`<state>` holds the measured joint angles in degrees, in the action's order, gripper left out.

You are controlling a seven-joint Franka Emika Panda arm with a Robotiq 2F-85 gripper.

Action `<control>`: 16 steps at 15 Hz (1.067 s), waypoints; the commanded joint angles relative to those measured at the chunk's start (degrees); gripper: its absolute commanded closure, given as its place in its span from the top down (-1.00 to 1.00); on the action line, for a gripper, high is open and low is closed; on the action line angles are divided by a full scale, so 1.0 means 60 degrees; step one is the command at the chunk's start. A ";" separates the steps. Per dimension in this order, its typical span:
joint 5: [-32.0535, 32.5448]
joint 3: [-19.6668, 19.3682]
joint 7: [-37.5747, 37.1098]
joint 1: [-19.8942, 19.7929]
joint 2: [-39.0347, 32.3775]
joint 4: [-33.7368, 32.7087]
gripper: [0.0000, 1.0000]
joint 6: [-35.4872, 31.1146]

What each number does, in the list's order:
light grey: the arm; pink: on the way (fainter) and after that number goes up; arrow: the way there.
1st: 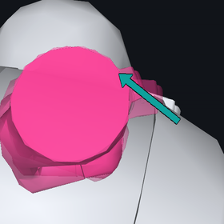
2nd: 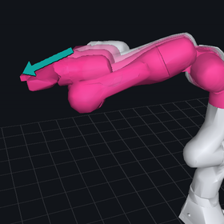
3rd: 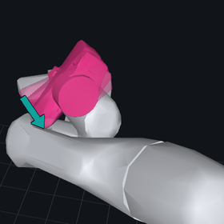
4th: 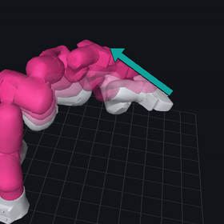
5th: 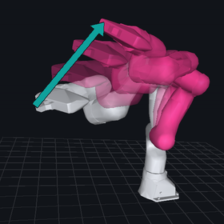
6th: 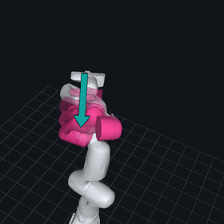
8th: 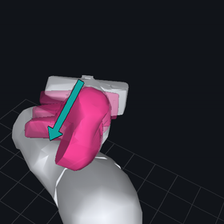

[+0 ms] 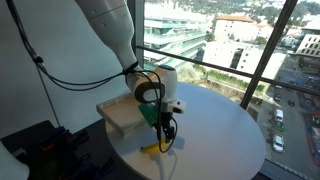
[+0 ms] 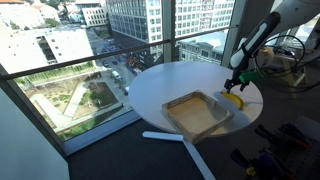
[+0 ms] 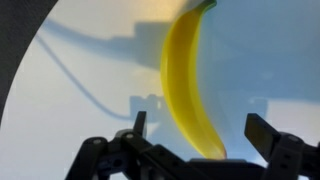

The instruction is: Put the banana on the tray

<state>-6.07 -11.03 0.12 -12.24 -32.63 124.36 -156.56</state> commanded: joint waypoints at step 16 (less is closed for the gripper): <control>0.0181 -0.0094 -0.0170 -0.0059 -0.0759 -0.0150 1.00 -0.0480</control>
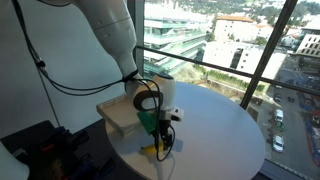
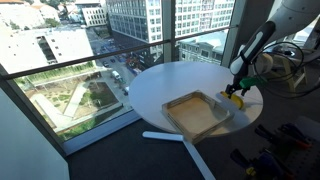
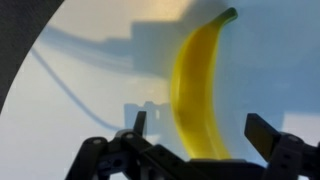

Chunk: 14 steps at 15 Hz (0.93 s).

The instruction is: Put the banana on the tray

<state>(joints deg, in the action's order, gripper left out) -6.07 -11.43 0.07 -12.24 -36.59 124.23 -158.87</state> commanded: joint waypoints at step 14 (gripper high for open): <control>0.0178 -0.0067 -0.0172 -0.0065 -0.0231 -0.0202 -0.20 -0.0051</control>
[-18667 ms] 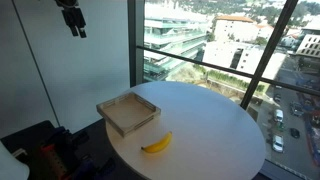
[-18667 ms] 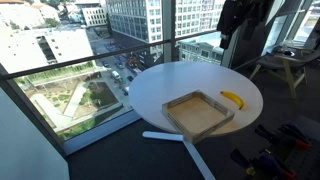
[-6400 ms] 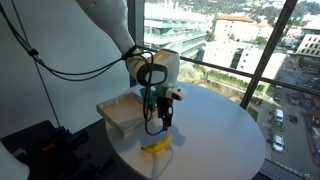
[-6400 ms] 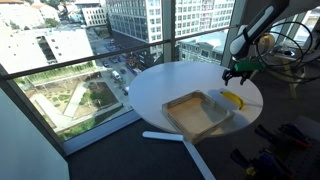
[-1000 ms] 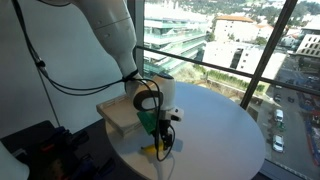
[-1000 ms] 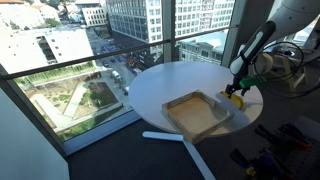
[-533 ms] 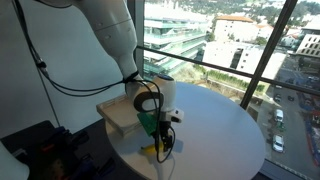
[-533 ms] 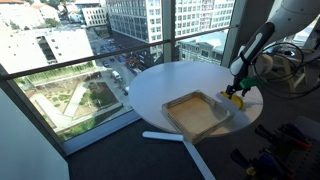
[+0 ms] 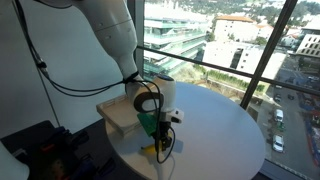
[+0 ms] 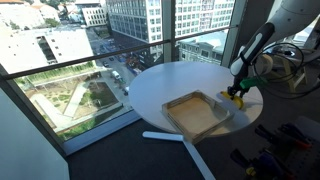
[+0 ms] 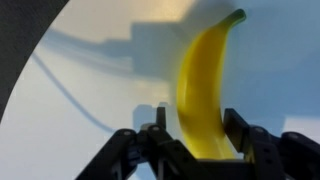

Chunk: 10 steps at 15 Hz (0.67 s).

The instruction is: Put the banana on the tray

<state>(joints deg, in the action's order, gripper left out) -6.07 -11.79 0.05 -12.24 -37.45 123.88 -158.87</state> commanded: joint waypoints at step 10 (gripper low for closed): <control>0.0248 -0.0009 -0.0095 -0.0045 0.0070 -0.0103 -0.68 0.0358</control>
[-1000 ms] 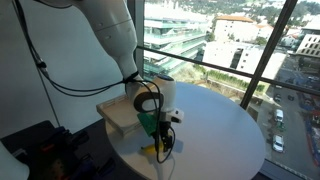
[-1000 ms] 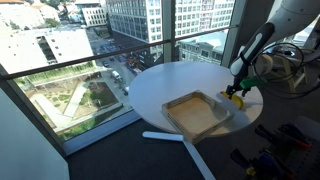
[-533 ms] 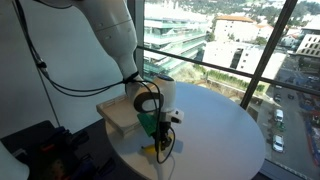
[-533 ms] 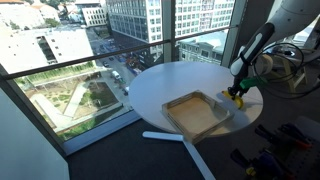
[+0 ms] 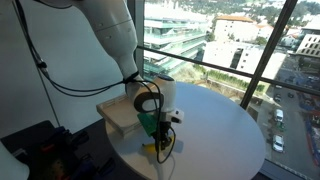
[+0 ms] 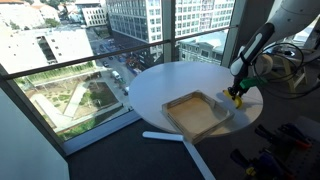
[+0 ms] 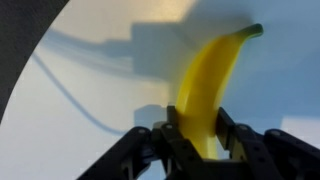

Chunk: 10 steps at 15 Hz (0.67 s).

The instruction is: Put the banana on the tray

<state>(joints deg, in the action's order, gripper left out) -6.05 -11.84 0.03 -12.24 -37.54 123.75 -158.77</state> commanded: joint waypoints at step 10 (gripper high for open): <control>0.0472 -0.0082 -0.0121 0.0056 0.0469 0.0061 -0.68 0.0852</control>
<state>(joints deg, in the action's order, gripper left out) -4.83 -11.85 0.04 -12.17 -36.88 123.62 -155.58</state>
